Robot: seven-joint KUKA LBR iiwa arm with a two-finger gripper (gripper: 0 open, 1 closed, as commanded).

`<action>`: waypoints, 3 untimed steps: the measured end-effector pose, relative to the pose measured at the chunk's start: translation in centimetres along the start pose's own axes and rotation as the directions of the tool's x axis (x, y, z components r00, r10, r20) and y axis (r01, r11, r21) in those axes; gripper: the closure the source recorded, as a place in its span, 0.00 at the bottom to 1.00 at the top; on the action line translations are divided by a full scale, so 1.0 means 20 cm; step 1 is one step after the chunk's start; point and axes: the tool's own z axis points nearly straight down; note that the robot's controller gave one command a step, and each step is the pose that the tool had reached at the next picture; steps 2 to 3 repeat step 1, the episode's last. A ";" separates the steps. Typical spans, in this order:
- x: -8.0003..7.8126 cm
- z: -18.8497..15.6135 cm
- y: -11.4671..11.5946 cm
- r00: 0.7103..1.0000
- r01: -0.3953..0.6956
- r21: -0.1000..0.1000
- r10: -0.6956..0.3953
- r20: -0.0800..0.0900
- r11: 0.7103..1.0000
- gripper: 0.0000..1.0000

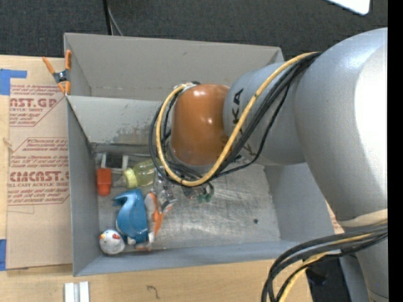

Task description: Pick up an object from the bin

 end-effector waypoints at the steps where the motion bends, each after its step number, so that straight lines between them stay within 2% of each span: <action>1: 0.13 -0.56 0.02 1.000 -0.023 -0.001 0.023 -0.007 1.000 1.00; 3: 0.13 -0.56 0.02 1.000 -0.023 -0.001 0.023 -0.007 1.000 1.00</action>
Offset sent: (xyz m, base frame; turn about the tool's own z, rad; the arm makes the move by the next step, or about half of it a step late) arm 0.0000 0.0000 0.0000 0.0000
